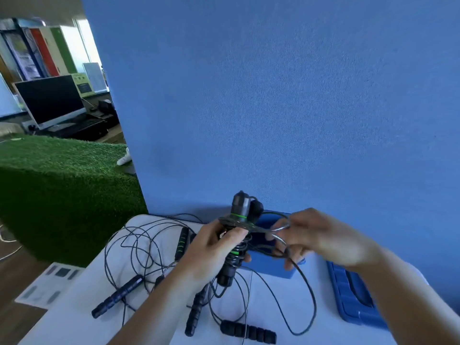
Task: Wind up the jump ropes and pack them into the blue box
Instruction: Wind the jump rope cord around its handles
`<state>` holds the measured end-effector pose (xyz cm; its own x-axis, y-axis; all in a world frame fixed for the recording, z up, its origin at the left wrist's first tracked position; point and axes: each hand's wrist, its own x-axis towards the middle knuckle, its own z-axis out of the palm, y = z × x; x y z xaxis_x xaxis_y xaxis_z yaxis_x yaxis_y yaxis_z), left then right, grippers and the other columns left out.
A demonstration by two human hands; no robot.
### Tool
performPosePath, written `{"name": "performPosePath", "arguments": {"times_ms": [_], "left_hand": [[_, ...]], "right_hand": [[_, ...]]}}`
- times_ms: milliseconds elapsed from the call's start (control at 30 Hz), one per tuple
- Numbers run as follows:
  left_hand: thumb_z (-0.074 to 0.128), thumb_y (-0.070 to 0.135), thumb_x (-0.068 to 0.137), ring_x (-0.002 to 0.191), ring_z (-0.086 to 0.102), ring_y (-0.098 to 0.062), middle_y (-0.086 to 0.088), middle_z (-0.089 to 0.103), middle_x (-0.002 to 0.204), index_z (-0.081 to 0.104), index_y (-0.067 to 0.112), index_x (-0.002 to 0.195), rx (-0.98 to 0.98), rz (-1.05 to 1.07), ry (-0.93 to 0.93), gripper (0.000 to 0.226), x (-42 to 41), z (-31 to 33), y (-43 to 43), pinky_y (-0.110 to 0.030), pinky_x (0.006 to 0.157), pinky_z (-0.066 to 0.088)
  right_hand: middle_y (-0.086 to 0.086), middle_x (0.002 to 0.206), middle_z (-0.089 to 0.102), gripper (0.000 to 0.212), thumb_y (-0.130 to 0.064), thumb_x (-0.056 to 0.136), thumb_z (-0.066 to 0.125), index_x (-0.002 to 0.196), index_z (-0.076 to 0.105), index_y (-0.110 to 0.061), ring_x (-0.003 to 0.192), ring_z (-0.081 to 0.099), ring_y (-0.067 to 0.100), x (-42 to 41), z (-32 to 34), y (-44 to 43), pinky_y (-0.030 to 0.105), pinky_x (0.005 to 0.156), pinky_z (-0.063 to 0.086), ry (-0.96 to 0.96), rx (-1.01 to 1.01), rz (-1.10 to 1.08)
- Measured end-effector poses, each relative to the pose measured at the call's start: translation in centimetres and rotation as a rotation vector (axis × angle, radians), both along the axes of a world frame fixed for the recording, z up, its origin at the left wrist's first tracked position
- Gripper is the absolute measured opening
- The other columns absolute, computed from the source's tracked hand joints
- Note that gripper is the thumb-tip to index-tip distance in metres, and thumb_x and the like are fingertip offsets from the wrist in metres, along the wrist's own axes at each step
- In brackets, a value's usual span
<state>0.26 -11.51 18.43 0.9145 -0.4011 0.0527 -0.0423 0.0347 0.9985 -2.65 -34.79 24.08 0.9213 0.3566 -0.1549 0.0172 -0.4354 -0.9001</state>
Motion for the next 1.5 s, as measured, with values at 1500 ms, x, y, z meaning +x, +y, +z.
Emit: {"name": "performPosePath", "arguments": {"times_ms": [1500], "left_hand": [[0.069,0.051,0.078,0.077,0.073,-0.029,-0.024,0.065,0.095,0.071,0.017,0.105,-0.025,0.080,0.014,0.044,1.7,-0.9,1.8,-0.036,0.064,0.052]], "right_hand": [[-0.019,0.083,0.065,0.024,-0.017,0.079,0.082,0.091,0.068,-0.032,0.070,0.062,0.001,0.1,-2.3,0.9,0.012,0.063,0.043,-0.715,-0.308,-0.470]]}}
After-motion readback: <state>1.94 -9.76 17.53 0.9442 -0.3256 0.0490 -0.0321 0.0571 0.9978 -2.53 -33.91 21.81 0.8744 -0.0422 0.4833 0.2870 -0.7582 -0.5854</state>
